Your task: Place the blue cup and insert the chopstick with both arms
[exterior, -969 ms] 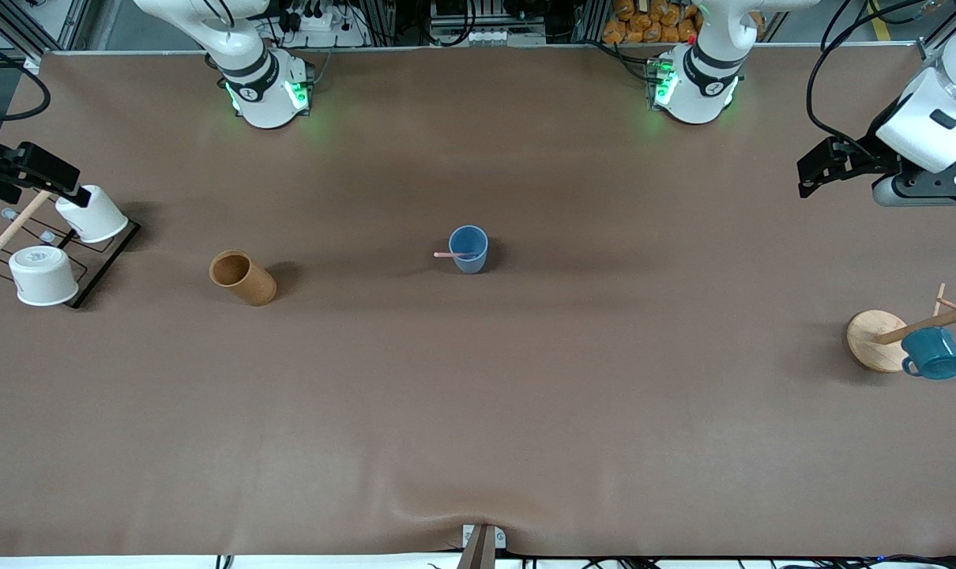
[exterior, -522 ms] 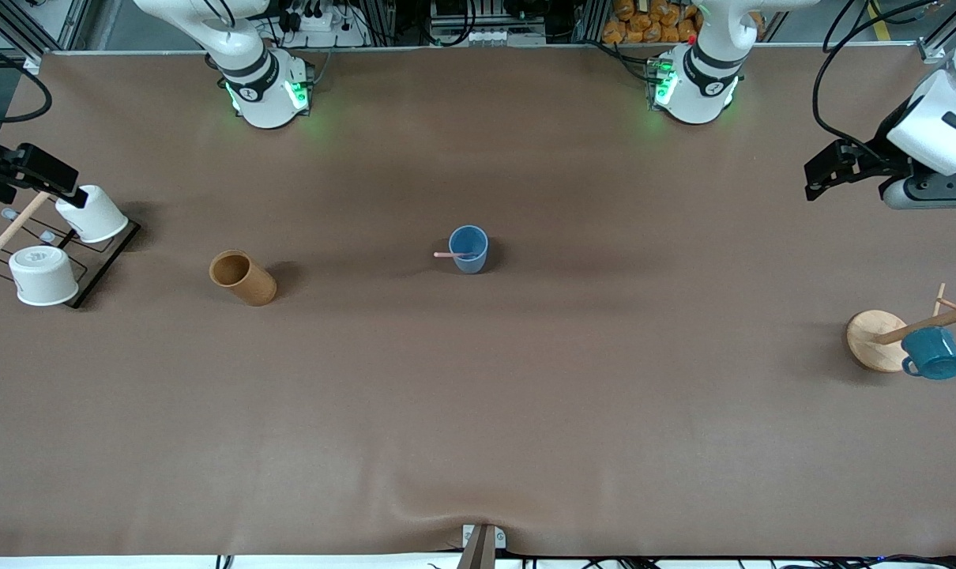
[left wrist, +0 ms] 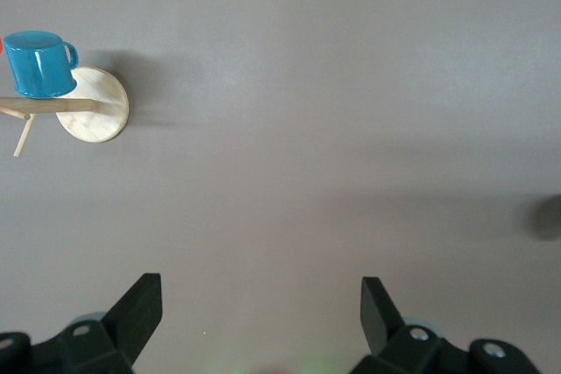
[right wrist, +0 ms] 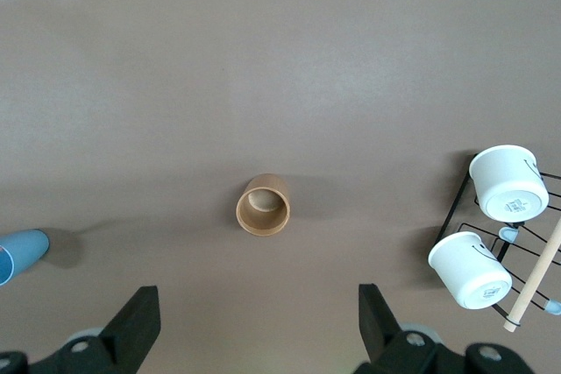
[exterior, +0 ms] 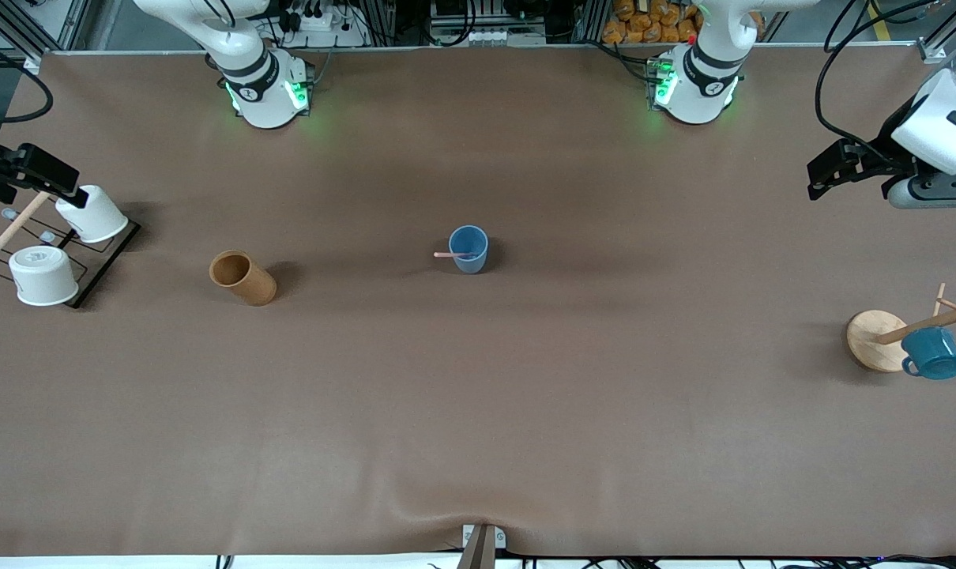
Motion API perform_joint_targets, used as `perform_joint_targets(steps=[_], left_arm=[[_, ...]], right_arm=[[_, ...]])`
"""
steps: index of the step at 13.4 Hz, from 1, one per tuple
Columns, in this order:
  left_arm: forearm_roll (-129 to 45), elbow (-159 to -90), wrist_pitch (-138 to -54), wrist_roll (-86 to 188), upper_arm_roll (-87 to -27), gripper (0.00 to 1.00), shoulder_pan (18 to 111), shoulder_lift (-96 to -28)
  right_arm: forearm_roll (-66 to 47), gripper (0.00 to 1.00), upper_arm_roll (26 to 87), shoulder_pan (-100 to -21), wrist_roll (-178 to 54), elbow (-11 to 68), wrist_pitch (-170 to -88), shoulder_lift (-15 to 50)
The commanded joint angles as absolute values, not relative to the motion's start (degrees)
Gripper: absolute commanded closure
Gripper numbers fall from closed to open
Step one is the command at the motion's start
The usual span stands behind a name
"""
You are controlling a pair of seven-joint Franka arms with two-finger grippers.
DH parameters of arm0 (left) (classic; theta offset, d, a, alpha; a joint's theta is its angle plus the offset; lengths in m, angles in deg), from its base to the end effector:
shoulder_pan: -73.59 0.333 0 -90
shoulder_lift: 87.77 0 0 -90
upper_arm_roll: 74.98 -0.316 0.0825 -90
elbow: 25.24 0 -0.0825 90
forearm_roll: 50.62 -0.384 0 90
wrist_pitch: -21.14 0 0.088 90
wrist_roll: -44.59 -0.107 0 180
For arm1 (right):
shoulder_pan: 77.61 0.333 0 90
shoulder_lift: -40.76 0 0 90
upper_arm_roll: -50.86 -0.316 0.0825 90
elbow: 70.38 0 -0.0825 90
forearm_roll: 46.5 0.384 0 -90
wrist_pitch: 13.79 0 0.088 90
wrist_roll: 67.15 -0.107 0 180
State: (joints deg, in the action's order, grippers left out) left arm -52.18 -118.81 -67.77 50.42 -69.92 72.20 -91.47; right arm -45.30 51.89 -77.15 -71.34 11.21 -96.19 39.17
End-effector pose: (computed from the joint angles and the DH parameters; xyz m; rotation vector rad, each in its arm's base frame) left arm 0.5288 -0.0584 0.6285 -3.1069 0.0160 0.0208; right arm 0.5493 -0.0028 0.6659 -3.1191 0.1255 0.0222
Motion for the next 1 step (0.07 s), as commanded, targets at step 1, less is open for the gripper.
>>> perform_joint_targets(steps=[1], left_arm=[[-51.3, -117.5, -65.7, 49.2, -69.9, 0.00, 72.4, -91.5]], right_arm=[[-46.6, 0.00, 52.0, -76.6, -71.2, 9.9, -95.9, 38.6]])
